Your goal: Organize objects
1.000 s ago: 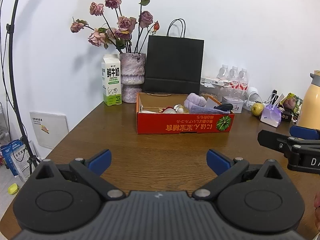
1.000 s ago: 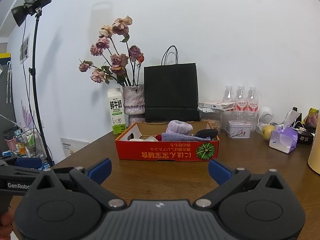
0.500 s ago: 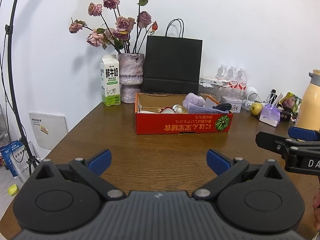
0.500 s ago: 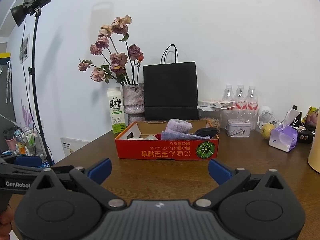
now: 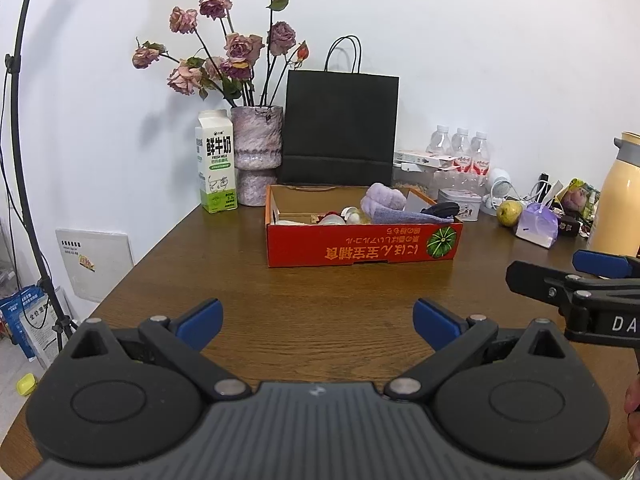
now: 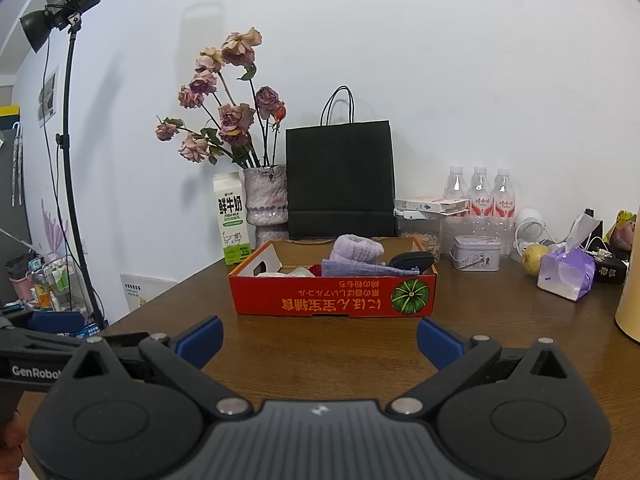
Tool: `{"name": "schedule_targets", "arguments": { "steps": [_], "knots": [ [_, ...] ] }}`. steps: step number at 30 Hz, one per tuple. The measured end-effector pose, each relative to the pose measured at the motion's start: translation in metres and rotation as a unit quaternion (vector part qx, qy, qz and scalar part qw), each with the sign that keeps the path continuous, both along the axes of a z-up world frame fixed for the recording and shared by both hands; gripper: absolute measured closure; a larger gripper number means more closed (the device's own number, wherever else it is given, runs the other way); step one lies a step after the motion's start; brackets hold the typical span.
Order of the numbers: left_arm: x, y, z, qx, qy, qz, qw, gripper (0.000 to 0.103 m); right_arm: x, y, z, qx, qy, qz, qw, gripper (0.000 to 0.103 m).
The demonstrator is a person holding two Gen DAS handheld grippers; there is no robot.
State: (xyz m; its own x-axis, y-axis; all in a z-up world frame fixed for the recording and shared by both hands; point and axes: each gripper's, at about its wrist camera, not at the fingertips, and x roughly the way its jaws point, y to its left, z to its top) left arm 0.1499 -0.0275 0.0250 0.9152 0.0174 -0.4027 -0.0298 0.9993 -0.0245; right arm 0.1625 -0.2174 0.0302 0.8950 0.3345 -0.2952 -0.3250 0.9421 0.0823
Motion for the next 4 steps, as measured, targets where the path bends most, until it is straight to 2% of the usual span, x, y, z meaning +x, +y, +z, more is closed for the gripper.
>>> {"name": "schedule_targets", "arguments": {
  "steps": [4],
  "knots": [
    [0.0014, -0.0008, -0.0005, 0.001, 0.0, -0.002, 1.0, 0.0, 0.0003, 0.0009, -0.0019, -0.002, 0.001, 0.001, 1.0, 0.0]
  ]
}}
